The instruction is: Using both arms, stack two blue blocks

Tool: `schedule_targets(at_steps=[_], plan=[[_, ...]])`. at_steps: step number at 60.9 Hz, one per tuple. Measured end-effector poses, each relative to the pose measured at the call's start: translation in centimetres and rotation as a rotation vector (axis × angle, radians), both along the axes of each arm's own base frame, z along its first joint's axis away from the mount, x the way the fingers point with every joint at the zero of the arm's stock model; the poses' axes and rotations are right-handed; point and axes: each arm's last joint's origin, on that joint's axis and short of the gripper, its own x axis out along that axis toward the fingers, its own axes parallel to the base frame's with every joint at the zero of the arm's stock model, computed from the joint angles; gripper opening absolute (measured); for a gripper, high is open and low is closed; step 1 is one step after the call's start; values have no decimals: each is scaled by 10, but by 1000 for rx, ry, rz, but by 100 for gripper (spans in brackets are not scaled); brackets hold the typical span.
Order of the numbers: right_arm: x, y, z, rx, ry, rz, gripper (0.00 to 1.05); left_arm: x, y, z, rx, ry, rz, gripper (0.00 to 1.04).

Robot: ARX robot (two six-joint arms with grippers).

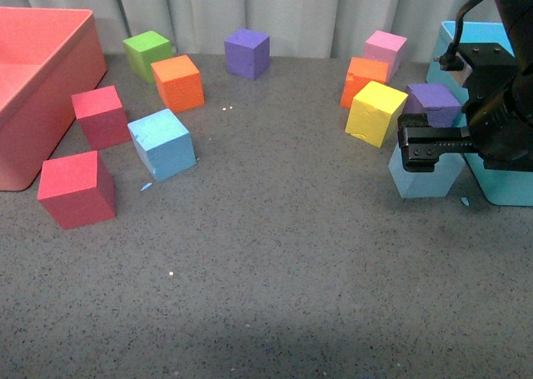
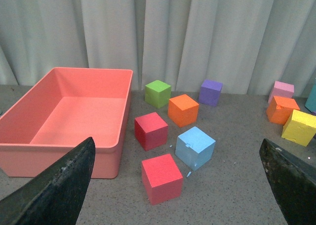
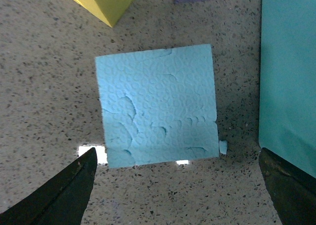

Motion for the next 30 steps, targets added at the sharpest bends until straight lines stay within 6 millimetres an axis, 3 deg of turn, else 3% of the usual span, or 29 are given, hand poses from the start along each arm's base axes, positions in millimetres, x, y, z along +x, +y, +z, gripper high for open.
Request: schedule_targets(at_steps=[11,30], plan=[[15,4,-13,-6,11,2,95,0,0,0,0,0,0,98],[27,9,-18,-10,24,5,54,0,0,0,0,0,0,98]])
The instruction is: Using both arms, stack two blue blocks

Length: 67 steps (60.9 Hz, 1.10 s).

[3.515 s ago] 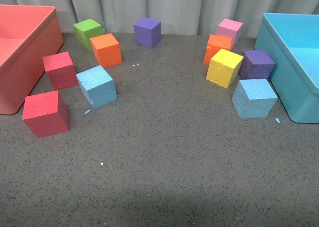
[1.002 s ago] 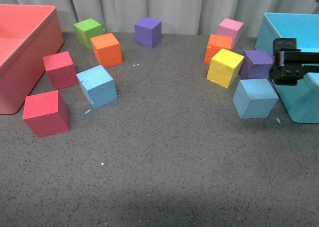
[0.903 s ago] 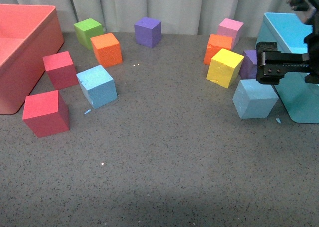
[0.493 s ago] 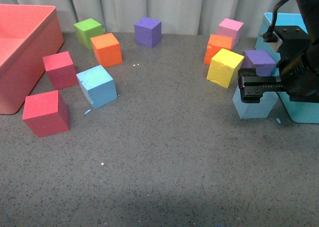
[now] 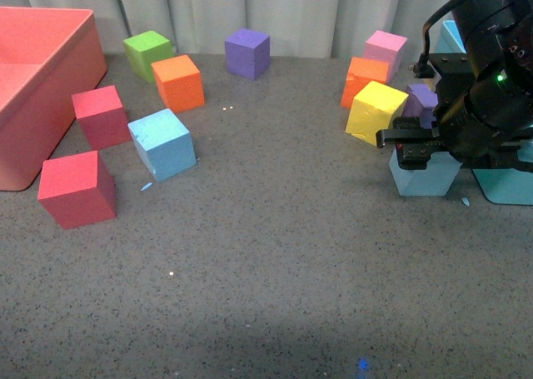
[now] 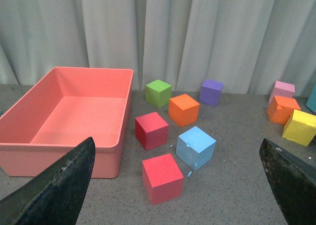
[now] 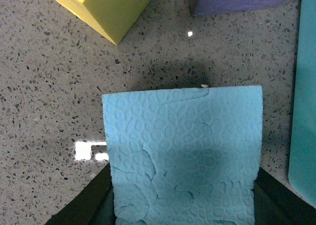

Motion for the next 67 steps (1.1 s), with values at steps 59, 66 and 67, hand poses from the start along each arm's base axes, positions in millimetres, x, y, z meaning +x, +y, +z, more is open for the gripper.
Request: schedule_targets(at_steps=[59,66,67], plan=[[2,154,11,98,2,221,39,0,0,0,0,0,0,98],[2,160,11,77,16,210,39,0,0,0,0,0,0,98],[2,161,11,73,19,207,39,0,0,0,0,0,0,98]])
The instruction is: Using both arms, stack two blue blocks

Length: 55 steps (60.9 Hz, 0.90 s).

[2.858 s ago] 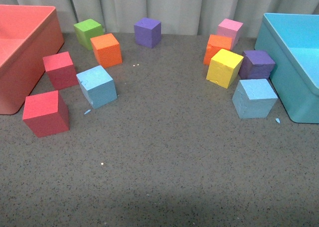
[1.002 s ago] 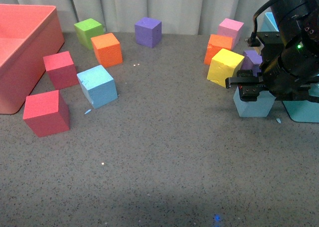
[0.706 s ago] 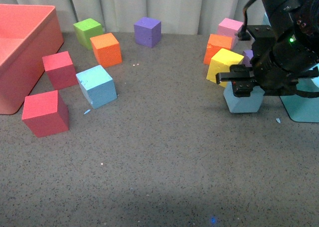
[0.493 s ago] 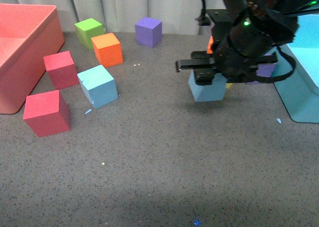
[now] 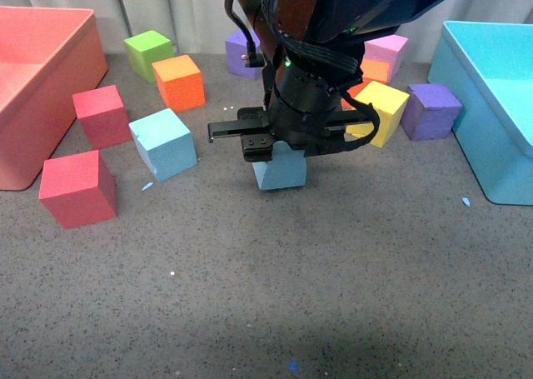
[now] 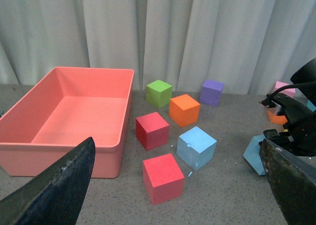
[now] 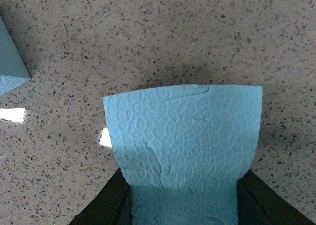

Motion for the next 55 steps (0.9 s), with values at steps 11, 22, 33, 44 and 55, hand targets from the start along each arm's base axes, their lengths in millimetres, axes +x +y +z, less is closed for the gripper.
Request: schedule_targets(at_steps=[11,22,33,44,55], plan=[[1,1,-3,-24,11,-25,39,0,0,0,0,0,0,98],[0,0,-3,40,10,-65,71,0,0,0,0,0,0,98],[-11,-9,27,99,-84,-61,96,0,0,0,0,0,0,98],[-25,-34,34,-31,-580,-132,77,0,0,0,0,0,-3,98],[-79,-106,46,78,-1009,-207,46,0,0,0,0,0,1,98]])
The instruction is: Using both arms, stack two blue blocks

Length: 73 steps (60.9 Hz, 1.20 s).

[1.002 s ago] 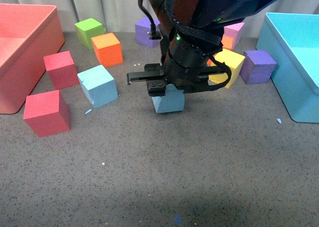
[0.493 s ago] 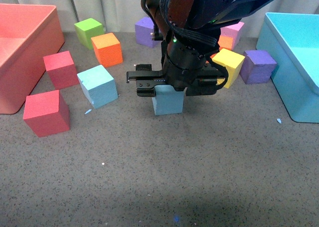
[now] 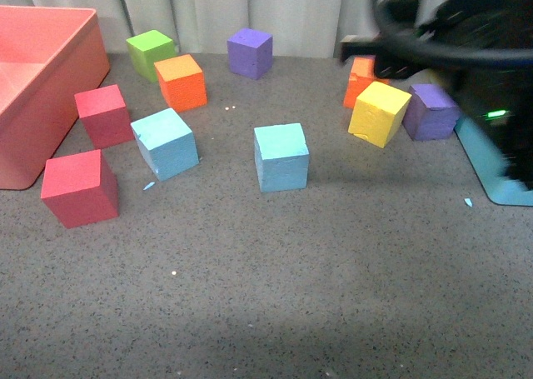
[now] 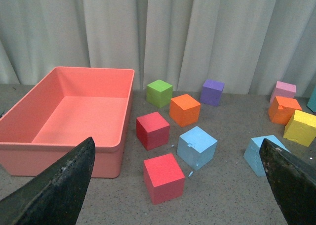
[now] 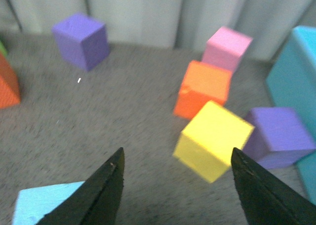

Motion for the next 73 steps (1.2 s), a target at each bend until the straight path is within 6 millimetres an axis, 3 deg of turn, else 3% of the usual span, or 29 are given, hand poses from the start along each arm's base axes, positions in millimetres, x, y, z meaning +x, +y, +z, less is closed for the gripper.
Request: schedule_targets(at_steps=[7,16,35,52,73], plan=[[-29,-33,27,26,-116,-24,27,0,0,0,0,0,-2,98],[-65,-60,19,-3,-65,-7,0,0,0,0,0,0,-3,98],[-117,-96,34,-3,-69,-15,1,0,0,0,0,0,-3,98],[-152,-111,34,-2,-62,-10,1,0,0,0,0,0,-2,98],[-179,-126,35,0,-66,-13,1,0,0,0,0,0,-2,98]])
